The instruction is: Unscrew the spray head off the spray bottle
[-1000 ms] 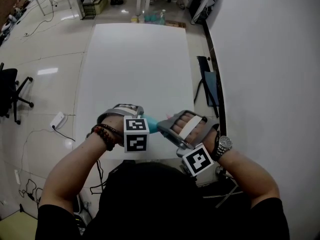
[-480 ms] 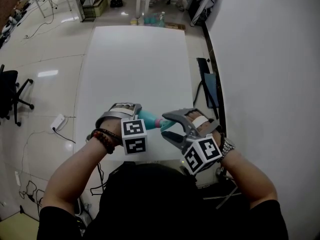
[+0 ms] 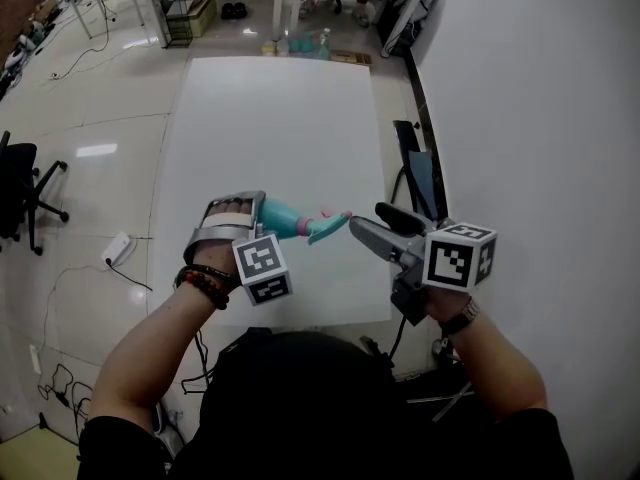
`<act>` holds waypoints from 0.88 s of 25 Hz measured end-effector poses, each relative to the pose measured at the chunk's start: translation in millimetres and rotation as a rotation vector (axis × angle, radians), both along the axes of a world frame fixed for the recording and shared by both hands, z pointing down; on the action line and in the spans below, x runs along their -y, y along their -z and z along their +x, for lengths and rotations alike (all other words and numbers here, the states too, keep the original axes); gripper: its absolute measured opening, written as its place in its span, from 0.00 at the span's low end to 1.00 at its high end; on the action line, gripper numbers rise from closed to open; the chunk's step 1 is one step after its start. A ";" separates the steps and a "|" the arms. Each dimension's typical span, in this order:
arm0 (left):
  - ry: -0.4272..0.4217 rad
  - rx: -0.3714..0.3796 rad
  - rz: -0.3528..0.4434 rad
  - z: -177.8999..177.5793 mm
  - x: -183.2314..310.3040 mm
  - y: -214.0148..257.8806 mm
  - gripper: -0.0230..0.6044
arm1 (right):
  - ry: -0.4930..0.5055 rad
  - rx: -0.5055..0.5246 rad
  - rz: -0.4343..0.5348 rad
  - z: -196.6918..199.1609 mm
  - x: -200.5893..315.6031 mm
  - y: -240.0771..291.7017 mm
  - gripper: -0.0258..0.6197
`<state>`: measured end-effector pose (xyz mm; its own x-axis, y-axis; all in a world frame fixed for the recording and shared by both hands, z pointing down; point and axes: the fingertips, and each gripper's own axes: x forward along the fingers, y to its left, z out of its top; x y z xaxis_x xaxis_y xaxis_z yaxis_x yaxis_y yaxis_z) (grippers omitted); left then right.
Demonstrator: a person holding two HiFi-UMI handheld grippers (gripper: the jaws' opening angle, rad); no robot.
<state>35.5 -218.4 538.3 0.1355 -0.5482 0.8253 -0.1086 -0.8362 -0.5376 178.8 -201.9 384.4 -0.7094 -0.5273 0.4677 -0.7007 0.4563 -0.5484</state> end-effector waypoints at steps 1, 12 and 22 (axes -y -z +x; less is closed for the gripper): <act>0.011 0.004 0.020 -2.2 3.6 1.6 0.71 | -0.064 0.101 -0.103 4.0 0.5 -4.2 0.52; -0.004 0.031 0.230 6.8 22.9 30.4 0.71 | -0.093 0.483 -0.470 -52.7 -17.6 -46.0 0.52; -0.039 0.039 0.293 16.7 16.8 38.4 0.71 | -0.139 0.508 -0.488 -64.6 -10.6 -58.4 0.28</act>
<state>52.2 -235.1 500.0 0.1324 -0.7587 0.6379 -0.0536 -0.6481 -0.7597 114.2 -191.3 442.9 -0.8434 -0.4438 0.3028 -0.3382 0.0006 -0.9411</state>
